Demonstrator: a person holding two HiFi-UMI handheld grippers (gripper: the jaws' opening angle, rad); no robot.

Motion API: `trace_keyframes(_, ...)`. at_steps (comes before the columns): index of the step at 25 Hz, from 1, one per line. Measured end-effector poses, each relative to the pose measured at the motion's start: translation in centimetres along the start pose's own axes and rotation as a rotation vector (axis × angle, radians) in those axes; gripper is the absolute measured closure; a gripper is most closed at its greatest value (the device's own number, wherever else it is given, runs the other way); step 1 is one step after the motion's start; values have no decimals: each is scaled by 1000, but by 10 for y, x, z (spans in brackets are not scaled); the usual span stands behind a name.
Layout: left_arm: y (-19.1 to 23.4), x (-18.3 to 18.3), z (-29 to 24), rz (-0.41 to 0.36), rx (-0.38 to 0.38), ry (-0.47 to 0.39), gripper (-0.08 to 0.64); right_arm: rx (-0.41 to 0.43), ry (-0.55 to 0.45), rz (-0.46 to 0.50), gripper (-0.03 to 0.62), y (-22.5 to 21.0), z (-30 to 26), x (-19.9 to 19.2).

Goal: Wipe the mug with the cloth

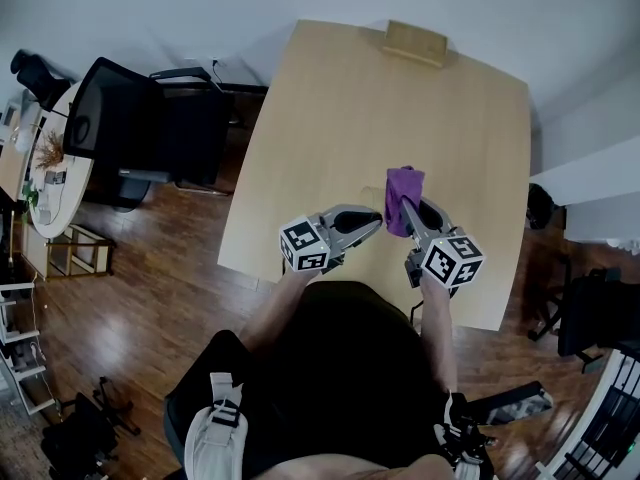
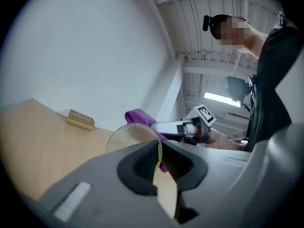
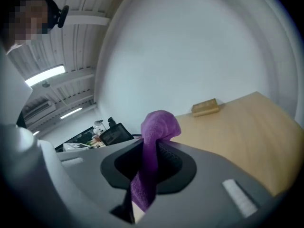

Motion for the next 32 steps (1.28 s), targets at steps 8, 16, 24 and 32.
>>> trace_keyframes(8,11,1,6,79,-9,-31,517,-58,-109,-80,531,-17,33,29)
trace_keyframes(16,-7,-11,-11,-31,-53,46,515,85,86,182,531,47,-17,8)
trace_keyframes(24,38,2,17,409,18,-136,517,-149,-4,27,531,-37,25,6)
trace_keyframes(32,25,10,-7,411,12,-95,518,50,72,279,531,57,-19,3)
Point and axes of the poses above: the fingertips, and each gripper's own axes: z backward along the fingers, y to its left, x out of its top, the point moved 1 cm from there along z, backward along the fingers, and after that the axes turned 6 degrees about x, right-handed, at the moved point
